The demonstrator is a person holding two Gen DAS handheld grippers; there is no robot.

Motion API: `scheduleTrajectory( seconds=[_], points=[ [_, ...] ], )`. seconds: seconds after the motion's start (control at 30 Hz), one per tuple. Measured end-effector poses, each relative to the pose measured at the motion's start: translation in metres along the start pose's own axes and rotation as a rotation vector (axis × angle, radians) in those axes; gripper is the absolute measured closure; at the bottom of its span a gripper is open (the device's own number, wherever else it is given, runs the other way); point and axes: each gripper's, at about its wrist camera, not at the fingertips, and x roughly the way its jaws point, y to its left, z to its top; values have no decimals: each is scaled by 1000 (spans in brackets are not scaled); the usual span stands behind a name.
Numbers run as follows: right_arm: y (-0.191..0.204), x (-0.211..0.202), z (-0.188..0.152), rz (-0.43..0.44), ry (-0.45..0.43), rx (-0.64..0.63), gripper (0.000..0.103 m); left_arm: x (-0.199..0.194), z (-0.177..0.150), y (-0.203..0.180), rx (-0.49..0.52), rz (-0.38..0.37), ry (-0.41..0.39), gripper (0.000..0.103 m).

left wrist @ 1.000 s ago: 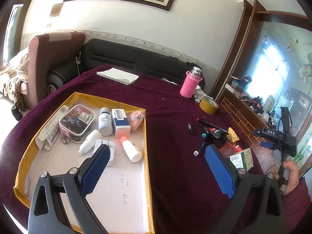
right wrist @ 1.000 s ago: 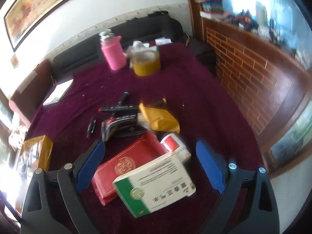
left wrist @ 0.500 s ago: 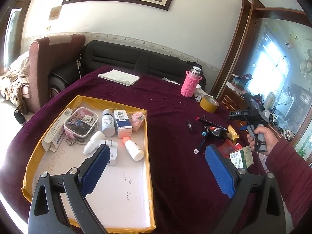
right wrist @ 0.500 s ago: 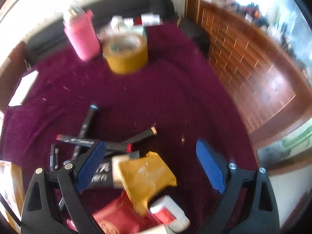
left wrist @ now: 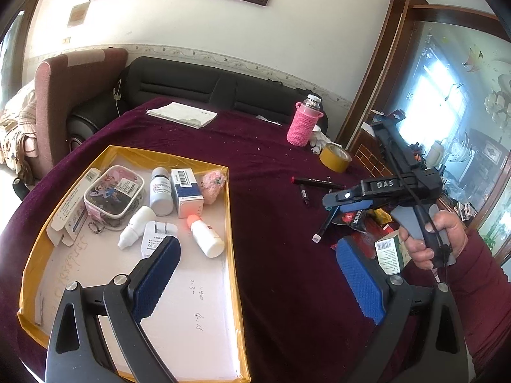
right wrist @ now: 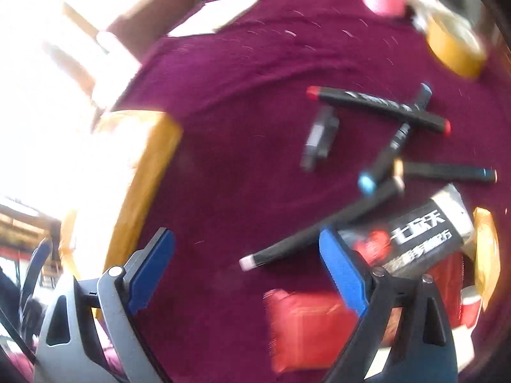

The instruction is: Organize objects

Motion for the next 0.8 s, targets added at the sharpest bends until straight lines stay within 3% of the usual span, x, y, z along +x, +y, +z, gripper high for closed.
scheduleTrajectory(
  seconds=[0.07, 0.17, 0.23, 0.4, 0.53, 0.7, 0.77, 0.8],
  points=[
    [0, -24, -1, -48, -83, 19, 10, 0, 0, 2, -11, -14, 0, 7],
    [-24, -50, 7, -300, -197, 123, 10, 1, -2, 6, -47, -42, 10, 7],
    [-45, -47, 19, -421, -194, 174, 10, 3, -4, 7, -58, -56, 23, 7],
    [-93, -28, 55, -591, -151, 309, 10, -2, -2, 13, -50, -41, 11, 7],
    [-136, -20, 86, -523, -151, 484, 10, -6, 3, 26, -57, -24, -1, 7],
    [-130, 7, 122, -531, -140, 415, 10, -1, 8, 42, -79, -10, 2, 7],
    [-120, 28, 124, -516, -65, 399, 11, 3, 8, 47, -95, -18, 11, 7],
    [-115, 38, 124, -471, -25, 391, 16, 4, 8, 48, -99, -22, 12, 7]
  ],
)
